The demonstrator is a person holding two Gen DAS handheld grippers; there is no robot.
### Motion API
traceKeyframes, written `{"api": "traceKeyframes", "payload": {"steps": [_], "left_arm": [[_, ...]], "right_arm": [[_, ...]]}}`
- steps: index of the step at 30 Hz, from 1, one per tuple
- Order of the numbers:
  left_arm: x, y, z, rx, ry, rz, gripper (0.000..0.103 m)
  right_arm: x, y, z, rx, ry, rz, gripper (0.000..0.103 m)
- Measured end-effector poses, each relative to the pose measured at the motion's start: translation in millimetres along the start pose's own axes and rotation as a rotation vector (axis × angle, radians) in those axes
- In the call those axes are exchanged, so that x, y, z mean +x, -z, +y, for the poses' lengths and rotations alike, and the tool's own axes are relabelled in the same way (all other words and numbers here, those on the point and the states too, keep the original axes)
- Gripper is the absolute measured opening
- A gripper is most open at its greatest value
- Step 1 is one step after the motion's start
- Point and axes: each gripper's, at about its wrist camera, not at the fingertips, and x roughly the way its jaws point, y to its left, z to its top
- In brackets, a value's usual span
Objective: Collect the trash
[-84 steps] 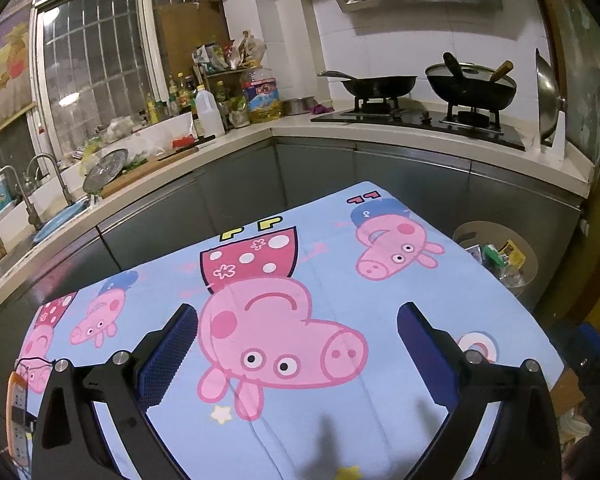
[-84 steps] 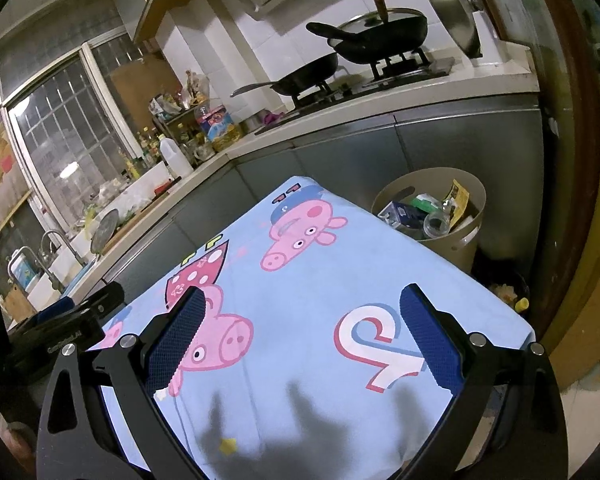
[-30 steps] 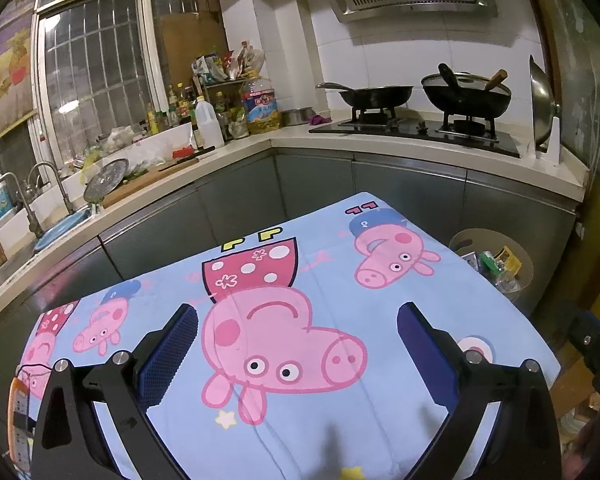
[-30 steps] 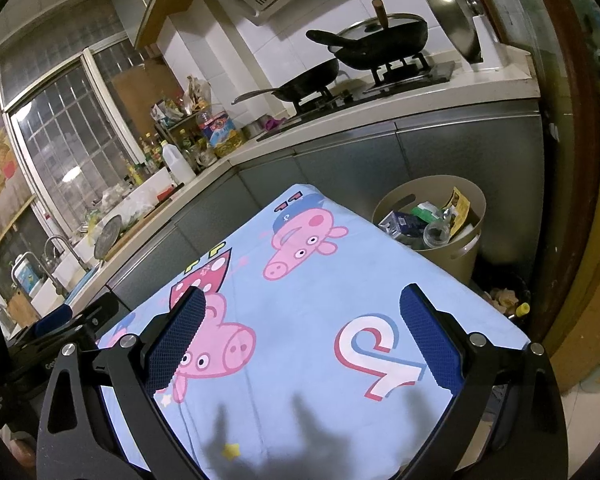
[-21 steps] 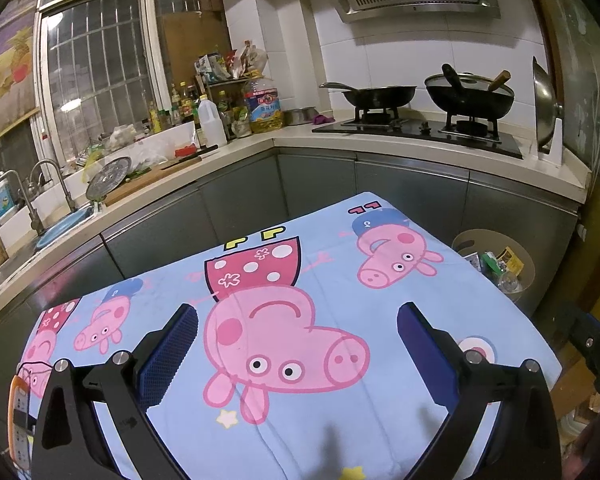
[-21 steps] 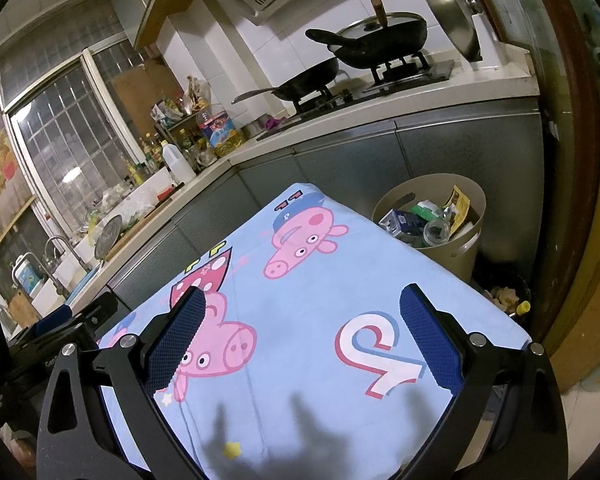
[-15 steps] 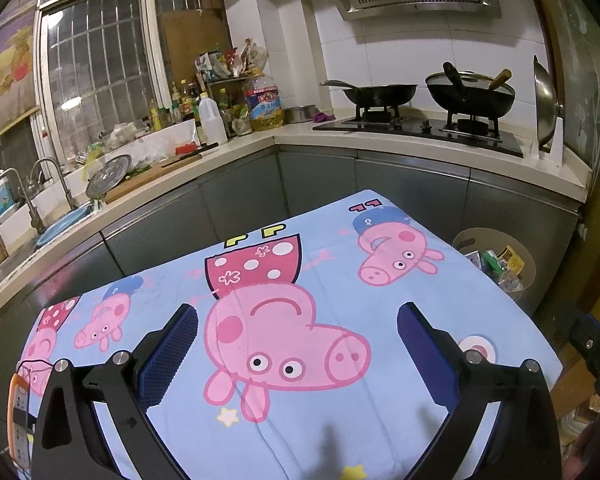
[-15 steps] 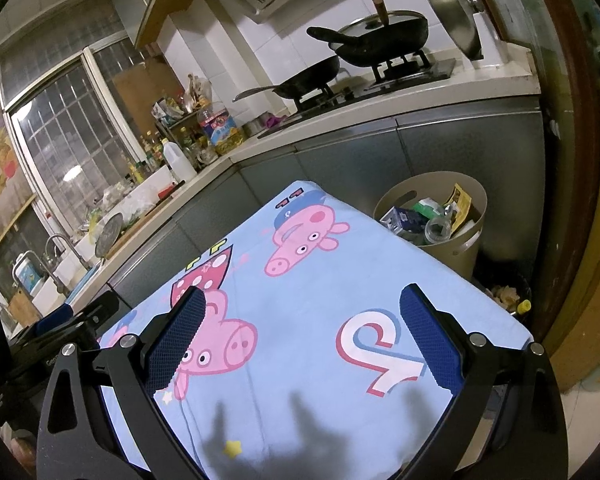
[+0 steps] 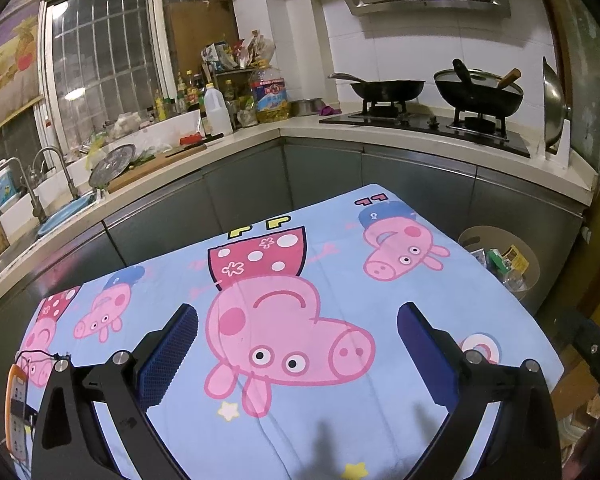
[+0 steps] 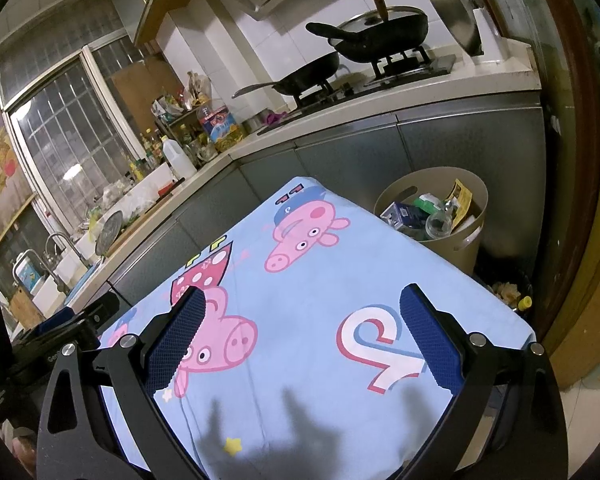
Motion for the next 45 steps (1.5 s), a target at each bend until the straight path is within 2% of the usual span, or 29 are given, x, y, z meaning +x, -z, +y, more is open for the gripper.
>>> {"api": "traceKeyframes", "payload": {"steps": [33,45], "left_arm": [[1.0,2.1,1.1,0.005,-0.005,0.0,0.099],[-2.6,4.7,1.4,0.039,-0.032,-0.014,0.099]], "right_arm": [[-0.7,0.3,-0.5,0.002,-0.002,0.007,0.097],[-1.6,2.8,1.0,0.0,-0.005,0.007,0.097]]}}
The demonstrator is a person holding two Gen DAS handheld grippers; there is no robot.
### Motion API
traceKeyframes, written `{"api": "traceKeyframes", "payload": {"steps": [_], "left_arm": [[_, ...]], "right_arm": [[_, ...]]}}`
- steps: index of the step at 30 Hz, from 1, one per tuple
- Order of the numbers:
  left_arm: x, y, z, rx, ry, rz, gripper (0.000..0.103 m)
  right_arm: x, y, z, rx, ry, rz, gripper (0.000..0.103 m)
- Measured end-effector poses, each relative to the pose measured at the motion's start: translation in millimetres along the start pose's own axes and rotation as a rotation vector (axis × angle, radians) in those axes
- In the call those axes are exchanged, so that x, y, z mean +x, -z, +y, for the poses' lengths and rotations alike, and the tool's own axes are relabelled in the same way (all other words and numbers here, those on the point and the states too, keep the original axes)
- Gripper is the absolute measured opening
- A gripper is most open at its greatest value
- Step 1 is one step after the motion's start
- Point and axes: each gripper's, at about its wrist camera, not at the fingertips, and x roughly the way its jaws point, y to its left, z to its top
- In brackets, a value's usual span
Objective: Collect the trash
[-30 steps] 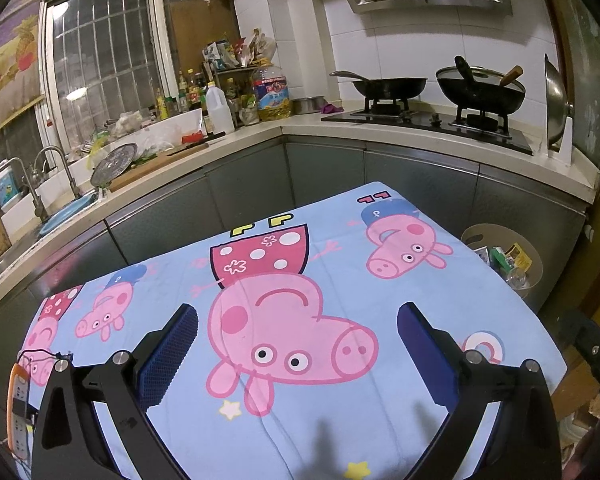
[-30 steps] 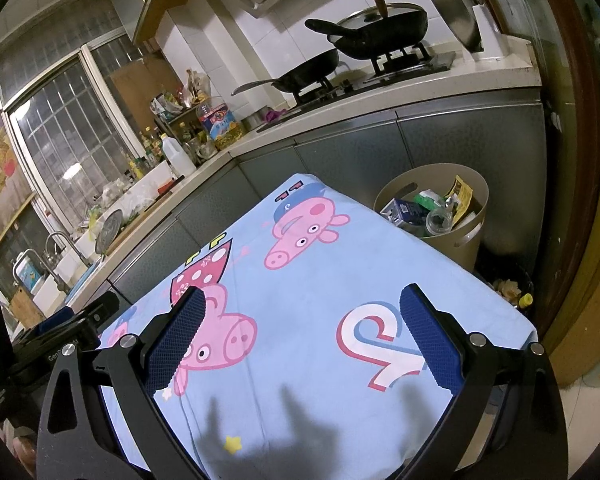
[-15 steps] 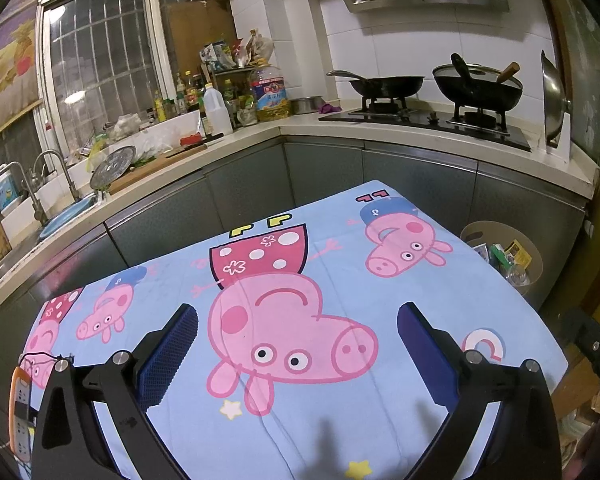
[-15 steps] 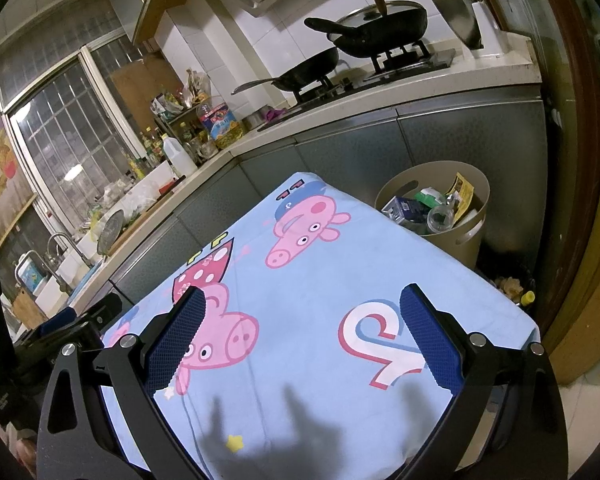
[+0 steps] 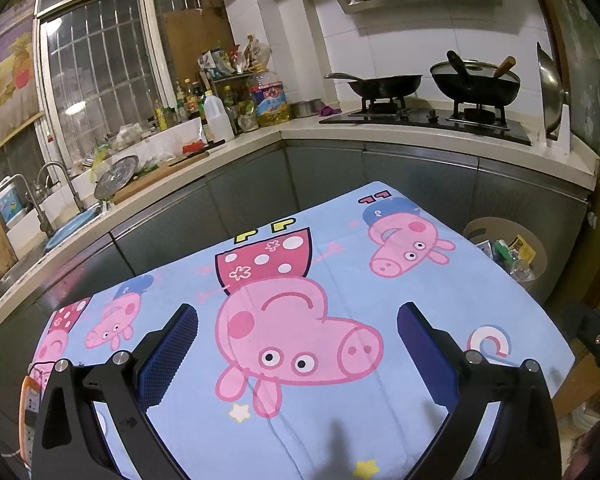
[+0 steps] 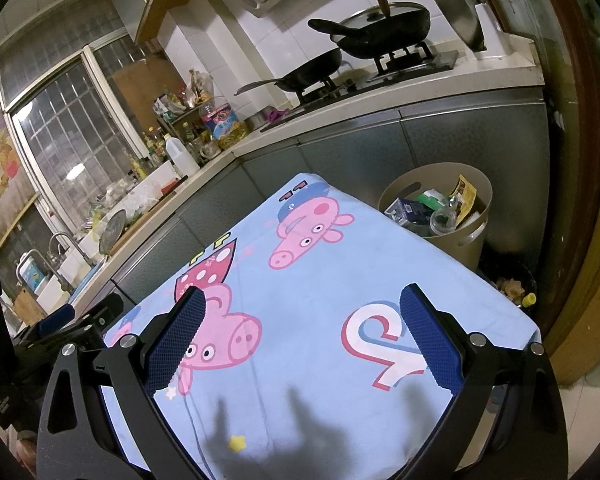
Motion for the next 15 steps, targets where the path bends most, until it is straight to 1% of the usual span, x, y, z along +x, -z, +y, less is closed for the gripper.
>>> {"api": "traceKeyframes", "payload": {"steps": [10,15], "left_arm": [[0.0,0.8,3.1,0.014,-0.009,-0.002,0.099],[1.6,0.2,1.0,0.019,-0.01,0.013,0.099]], "right_arm": [[-1.6,5.5,4.4,-0.002,-0.001,0.0,0.097],[-0.5,2.8,2.4,-0.003,-0.002,0.003,0.097]]}}
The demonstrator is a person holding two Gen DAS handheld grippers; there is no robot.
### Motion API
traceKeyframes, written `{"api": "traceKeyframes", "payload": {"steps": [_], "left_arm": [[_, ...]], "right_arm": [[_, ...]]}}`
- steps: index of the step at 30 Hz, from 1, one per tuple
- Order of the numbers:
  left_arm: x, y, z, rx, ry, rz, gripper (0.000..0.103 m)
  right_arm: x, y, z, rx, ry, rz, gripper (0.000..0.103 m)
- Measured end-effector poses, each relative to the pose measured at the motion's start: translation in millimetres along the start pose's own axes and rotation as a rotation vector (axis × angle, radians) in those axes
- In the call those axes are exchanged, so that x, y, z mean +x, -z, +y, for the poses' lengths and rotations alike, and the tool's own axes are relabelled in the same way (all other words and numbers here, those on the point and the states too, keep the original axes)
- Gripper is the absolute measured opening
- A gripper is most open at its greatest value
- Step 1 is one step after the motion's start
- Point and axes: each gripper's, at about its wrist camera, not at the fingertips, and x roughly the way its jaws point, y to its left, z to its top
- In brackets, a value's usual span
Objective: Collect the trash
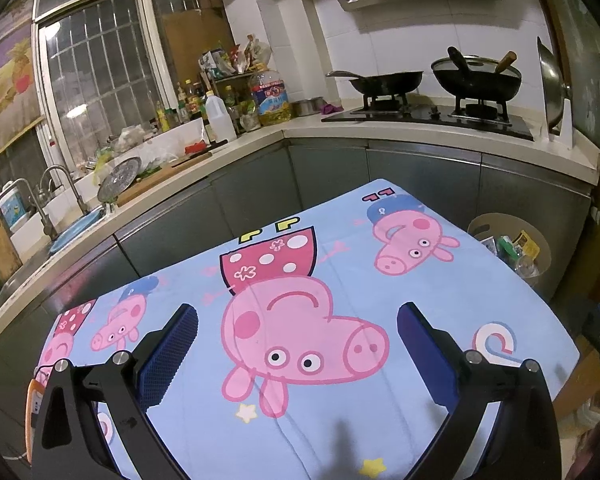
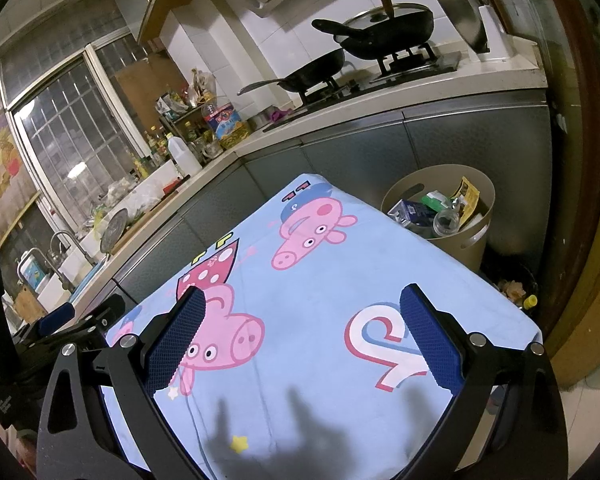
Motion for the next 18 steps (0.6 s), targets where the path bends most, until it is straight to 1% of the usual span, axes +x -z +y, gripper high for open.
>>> {"api": "traceKeyframes", "payload": {"steps": [6,9,18], "left_arm": [[1,-1,2,0.005,0.023,0.003,0.099],[0,-1,7,-0.008,0.047,0.006,0.099],[2,-5,12,-0.031,0.072,0.0,0.099]], "right_arm": [[0,1,0,0.002,0.0,0.0,0.097],[0,0,0,0.002,0.0,0.001,0.097],[0,0,1,0.005,0.001,0.004,0.097]]}}
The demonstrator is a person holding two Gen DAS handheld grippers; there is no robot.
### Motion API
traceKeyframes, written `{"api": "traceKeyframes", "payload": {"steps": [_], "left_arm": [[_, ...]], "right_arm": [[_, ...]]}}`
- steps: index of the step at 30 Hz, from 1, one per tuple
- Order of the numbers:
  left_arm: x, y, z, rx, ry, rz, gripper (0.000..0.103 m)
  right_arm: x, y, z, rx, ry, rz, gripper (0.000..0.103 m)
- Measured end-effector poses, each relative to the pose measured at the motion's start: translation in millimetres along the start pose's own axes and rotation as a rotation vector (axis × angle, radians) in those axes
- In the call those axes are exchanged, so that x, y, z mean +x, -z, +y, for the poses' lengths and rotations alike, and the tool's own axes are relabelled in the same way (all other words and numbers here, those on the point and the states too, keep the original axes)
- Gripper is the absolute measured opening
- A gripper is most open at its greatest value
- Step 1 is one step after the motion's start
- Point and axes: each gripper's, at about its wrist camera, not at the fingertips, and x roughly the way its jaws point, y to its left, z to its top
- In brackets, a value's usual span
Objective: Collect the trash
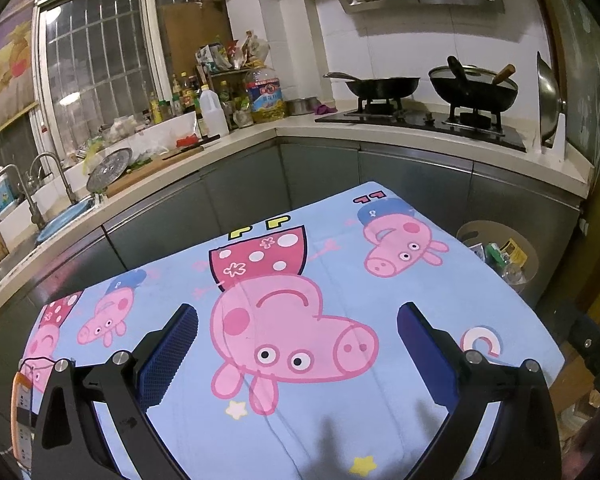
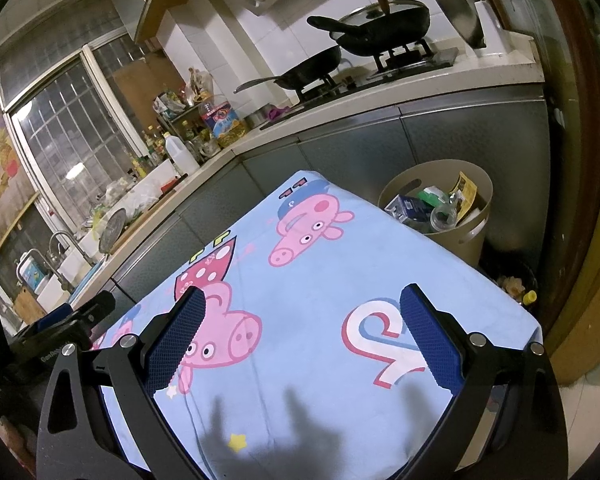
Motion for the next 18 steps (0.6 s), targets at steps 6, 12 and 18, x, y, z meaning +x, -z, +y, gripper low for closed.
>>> {"api": "traceKeyframes", "payload": {"steps": [6,12,18], "left_arm": [[-1.6,-1.2,1.7,-0.012,0.021,-0.008,0.099],[-2.4,-1.7,-1.5,-0.004,0.005,-0.013,0.099],[-0.5,-1.6,-3.6,0.003,-0.004,-0.004,0.099]], "right_arm": [[1.3,-1.5,-1.3,0.0,-0.001,0.0,0.097],[0.8,2.6,1.4,0.0,-0.002,-0.002,0.097],[1.1,3.0,0.8,0.003,-0.003,-0.002,0.097]]}}
